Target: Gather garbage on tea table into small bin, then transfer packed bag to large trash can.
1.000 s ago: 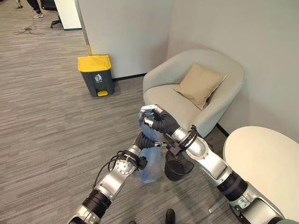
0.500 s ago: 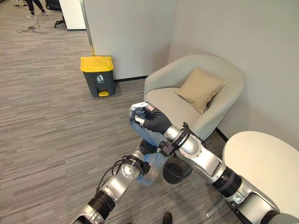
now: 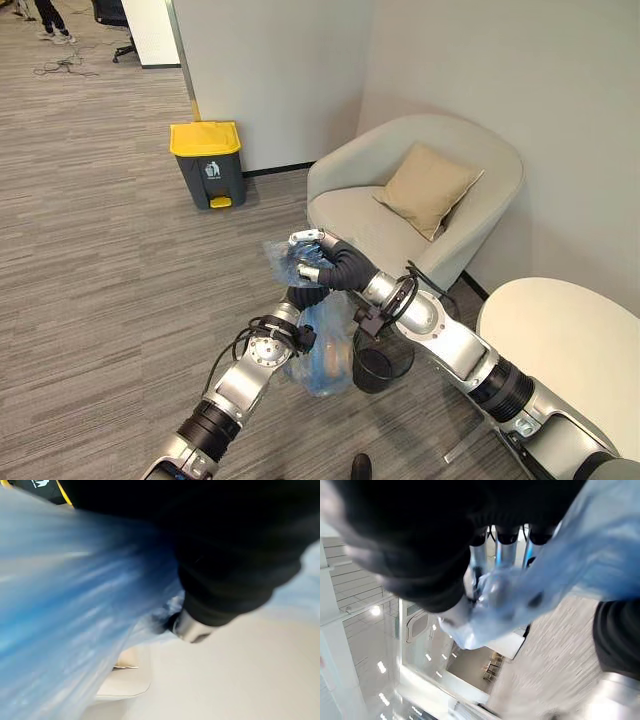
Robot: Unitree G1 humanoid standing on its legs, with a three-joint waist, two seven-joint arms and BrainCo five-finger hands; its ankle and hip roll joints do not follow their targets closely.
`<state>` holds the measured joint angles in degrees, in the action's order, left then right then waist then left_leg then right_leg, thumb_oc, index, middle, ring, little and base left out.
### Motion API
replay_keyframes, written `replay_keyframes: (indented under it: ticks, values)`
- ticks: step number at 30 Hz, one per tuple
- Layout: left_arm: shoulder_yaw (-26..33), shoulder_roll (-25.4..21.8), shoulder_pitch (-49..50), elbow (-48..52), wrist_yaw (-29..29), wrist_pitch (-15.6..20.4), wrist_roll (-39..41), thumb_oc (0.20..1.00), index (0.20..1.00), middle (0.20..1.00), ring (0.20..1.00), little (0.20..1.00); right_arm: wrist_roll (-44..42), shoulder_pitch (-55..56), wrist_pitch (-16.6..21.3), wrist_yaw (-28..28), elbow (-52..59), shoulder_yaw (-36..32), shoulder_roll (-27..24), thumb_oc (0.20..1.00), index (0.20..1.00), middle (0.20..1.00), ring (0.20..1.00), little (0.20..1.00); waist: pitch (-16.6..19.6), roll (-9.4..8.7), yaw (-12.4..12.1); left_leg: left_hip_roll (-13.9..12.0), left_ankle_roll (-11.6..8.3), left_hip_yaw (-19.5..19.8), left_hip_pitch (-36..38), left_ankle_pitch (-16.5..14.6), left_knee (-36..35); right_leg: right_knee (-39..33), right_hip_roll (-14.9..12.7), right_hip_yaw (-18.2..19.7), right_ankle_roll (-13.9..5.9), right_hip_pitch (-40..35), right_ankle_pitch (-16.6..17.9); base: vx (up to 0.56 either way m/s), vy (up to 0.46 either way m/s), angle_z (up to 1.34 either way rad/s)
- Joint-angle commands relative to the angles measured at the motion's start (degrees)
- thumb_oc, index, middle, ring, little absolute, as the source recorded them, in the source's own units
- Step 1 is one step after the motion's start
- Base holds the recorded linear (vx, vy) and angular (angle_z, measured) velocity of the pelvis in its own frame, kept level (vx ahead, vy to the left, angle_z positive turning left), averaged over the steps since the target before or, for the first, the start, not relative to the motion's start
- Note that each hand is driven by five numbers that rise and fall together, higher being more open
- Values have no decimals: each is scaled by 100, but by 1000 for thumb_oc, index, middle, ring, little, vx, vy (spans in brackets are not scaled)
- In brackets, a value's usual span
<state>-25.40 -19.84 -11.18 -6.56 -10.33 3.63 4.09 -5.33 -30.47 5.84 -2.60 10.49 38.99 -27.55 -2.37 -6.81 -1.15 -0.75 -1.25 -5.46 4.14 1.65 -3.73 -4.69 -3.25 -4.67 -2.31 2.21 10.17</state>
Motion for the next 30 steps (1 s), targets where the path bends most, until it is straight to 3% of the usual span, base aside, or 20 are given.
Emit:
replay_keyframes:
  ticks: [1,7,14,19,28,30]
  values:
    - [281,77,-237,-13,-129,509,349,200,200,200,200,200,1237,-295,398,258,562,-457,40,1000,1000,1000,1000,1000,28,75,38,3,-50,215,-141,-374,6,281,-58,-154,-377,-473,-1236,0,0,0]
    - [718,-115,272,64,-150,459,395,200,200,200,200,200,1934,145,439,479,778,-834,-359,1000,1000,1000,1000,1000,50,131,103,-4,-43,192,-107,-371,-7,274,-54,-99,-385,-486,-1234,13,-4,-13]
    - [1544,-244,1248,-92,86,422,395,200,200,200,200,200,1454,2240,450,453,369,-2176,-438,1000,1000,1000,1000,1000,64,200,201,-7,-37,171,-80,-375,-14,276,-57,-112,-397,-509,-1261,2,-1,-1]
    - [2282,-385,1934,-486,497,403,402,200,200,200,200,200,992,3599,223,275,-878,-3180,-86,1000,1000,1000,1000,1000,10,264,260,-11,-41,176,-91,-372,-4,305,-53,-150,-384,-510,-1304,0,0,0]
    - [3288,-314,2796,-1237,736,326,684,200,200,200,200,200,470,4178,-4,347,-2609,-3998,374,1000,1000,1000,1000,1000,-157,373,225,-17,-65,289,-207,-355,117,419,-35,-224,-317,-446,-1401,-23,-34,3]
    - [3474,-238,2916,-1438,737,308,823,200,200,200,200,200,540,4160,-12,367,-2739,-4028,334,1000,1000,1000,1000,1000,-346,414,140,-12,-75,372,-409,-334,285,499,-40,-271,-285,-341,-1425,-137,-61,27]
